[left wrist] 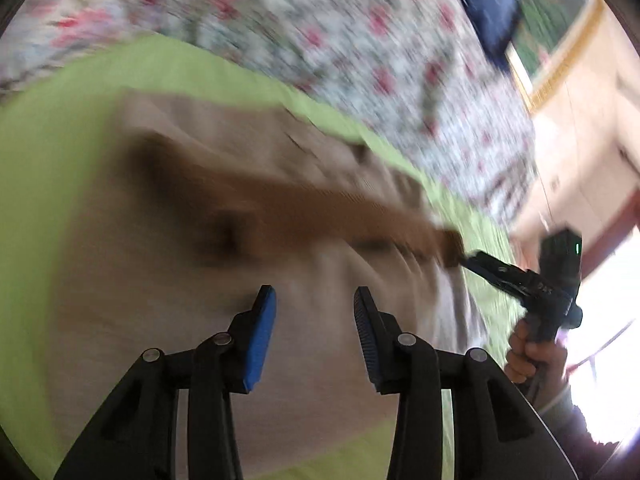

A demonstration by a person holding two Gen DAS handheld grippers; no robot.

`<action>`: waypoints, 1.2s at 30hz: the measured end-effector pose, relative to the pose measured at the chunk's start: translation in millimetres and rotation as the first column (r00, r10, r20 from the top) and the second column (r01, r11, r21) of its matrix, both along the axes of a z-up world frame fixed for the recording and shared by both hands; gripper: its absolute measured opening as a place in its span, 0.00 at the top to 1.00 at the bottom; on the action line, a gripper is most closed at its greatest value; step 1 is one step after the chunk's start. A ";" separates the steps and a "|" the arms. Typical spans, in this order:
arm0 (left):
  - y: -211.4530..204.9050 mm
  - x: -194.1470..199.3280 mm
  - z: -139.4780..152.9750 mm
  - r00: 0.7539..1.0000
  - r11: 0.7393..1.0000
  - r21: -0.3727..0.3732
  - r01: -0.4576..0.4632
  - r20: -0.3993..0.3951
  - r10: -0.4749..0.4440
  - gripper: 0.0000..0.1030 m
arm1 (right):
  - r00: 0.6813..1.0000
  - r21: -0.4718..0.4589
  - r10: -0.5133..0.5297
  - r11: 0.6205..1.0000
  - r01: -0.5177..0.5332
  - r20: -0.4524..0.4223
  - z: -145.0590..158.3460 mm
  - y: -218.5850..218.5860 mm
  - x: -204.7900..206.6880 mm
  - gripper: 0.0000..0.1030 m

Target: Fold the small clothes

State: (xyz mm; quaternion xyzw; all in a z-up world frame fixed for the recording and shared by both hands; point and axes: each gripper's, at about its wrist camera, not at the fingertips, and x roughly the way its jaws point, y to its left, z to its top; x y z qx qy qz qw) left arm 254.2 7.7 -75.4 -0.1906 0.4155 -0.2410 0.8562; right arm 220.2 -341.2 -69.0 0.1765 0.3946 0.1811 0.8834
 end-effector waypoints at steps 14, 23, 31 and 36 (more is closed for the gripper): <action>64.2 101.0 23.1 0.962 0.950 0.153 -0.273 0.061 0.267 0.58 | 0.963 -0.165 -0.267 0.952 0.259 -0.033 -10.6 -27.0 86.7 0.58; 64.8 -10.3 17.0 0.969 0.969 0.051 -0.244 0.044 0.241 0.55 | 0.976 -0.110 -0.215 0.971 0.211 -0.024 -13.5 -6.5 14.7 0.56; 41.3 -106.6 -3.8 0.971 0.971 -0.016 -0.238 -0.026 0.238 0.41 | 0.976 -0.009 -0.213 0.977 0.213 -0.053 -26.7 -0.8 -62.2 0.56; 38.5 -128.1 -25.4 0.958 0.962 -0.037 -0.272 -0.100 0.267 0.39 | 0.978 0.016 -0.191 0.981 0.193 -0.083 -38.6 16.8 -89.8 0.56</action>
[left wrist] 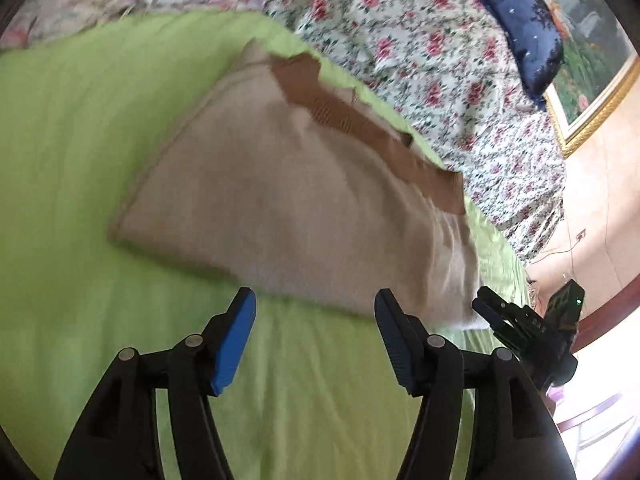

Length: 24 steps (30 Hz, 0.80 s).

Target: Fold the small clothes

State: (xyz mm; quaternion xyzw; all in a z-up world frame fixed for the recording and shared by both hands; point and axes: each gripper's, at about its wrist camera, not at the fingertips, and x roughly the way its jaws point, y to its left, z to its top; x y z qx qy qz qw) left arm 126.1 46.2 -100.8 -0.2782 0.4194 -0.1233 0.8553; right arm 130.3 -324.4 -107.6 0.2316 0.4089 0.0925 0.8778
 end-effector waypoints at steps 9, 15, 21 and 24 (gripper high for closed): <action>1.2 6.8 -7.3 0.998 0.998 0.012 -0.062 -0.025 0.062 0.35 | 1.000 0.020 0.021 1.000 -0.021 -0.015 -3.6 12.8 -23.6 0.55; 24.2 32.6 -13.3 0.985 0.985 -0.018 -0.170 -0.024 0.170 0.35 | 0.999 0.006 0.029 1.000 -0.029 -0.020 -2.7 12.9 -16.4 0.54; 39.6 63.7 -11.1 0.964 0.964 -0.015 -0.265 -0.003 0.265 0.38 | 0.999 -0.006 0.045 0.999 -0.045 -0.019 -0.2 9.4 5.6 0.54; 40.6 70.1 -9.8 0.958 0.958 0.002 -0.286 0.010 0.286 0.47 | 0.999 -0.009 0.042 0.999 -0.042 -0.009 3.2 5.9 15.2 0.54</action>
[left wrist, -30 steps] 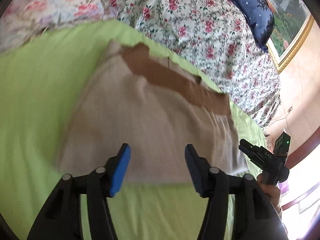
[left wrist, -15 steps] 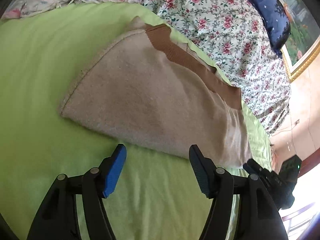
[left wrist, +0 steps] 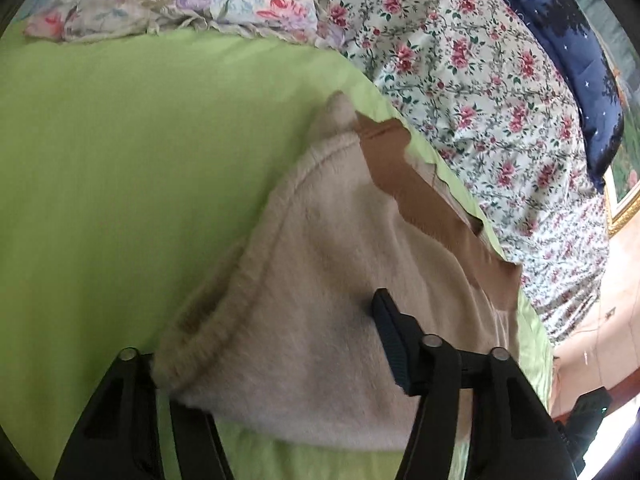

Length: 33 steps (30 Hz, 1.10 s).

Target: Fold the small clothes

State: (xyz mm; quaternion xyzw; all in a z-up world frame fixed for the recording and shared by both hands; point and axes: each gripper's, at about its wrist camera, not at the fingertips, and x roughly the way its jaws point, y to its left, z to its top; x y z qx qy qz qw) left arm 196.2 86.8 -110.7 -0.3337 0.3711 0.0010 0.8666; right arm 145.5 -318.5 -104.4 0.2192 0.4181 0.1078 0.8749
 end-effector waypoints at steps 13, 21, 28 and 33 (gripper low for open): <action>-45.4 -2.8 57.7 0.971 0.976 0.172 0.135 0.172 -0.165 0.93 | 0.999 0.040 0.033 0.999 -0.033 -0.006 5.9 -12.4 34.8 0.54; -135.9 7.9 77.0 0.898 0.901 0.270 0.339 0.192 -0.396 0.93 | 0.990 0.174 0.138 0.976 -0.132 -0.023 22.5 -9.3 61.8 0.54; -182.3 14.4 49.5 0.857 0.836 0.323 0.443 0.123 -0.501 0.93 | 0.957 0.248 0.283 0.933 -0.260 -0.064 23.3 28.2 120.9 0.35; -186.2 13.4 42.5 0.845 0.821 0.337 0.461 0.116 -0.522 0.93 | 0.932 0.246 0.347 0.917 -0.314 -0.104 10.8 71.0 170.1 0.35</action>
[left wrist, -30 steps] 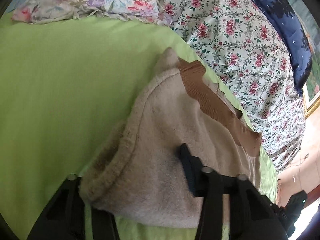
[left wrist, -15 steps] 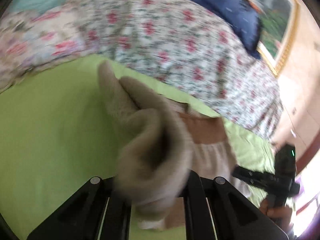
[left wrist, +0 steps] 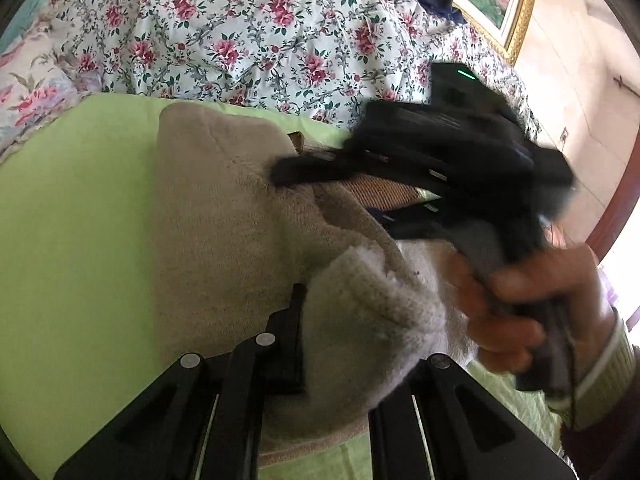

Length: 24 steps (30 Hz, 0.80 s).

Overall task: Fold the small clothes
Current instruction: 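Fold the held edge over the bundle with the left gripper while the right gripper grasps the other side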

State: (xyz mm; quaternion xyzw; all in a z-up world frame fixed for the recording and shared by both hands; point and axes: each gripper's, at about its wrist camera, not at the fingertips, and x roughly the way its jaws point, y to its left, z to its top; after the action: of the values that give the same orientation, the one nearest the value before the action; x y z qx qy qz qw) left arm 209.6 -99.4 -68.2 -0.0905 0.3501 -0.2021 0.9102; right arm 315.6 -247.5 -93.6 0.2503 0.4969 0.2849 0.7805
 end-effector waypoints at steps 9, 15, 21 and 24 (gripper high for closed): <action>-3.6 -2.1 16.0 1.000 1.000 0.014 0.021 0.010 -0.022 0.93 | 0.997 -0.015 -0.002 1.000 0.003 0.078 23.6 18.9 29.0 0.84; -61.6 5.8 43.8 0.991 0.990 -0.051 0.132 0.019 -0.132 0.92 | 0.979 -0.025 -0.074 0.996 0.080 0.193 65.1 -44.8 -0.1 0.84; -137.7 19.5 18.8 0.974 0.974 -0.029 0.223 -0.033 -0.224 0.92 | 0.968 -0.129 -0.168 0.972 0.194 0.189 53.2 -126.3 -16.2 0.84; -162.3 25.9 -3.3 0.968 0.971 -0.009 0.238 -0.078 -0.238 0.92 | 0.967 -0.176 -0.201 0.958 0.228 0.156 29.3 -152.3 -17.7 0.84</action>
State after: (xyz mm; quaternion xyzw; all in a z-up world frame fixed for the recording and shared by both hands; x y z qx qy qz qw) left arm 235.5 -261.8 -71.5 -0.0555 0.3940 -0.3061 0.8649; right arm 297.9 -399.8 -64.3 0.2063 0.4374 0.1655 0.8595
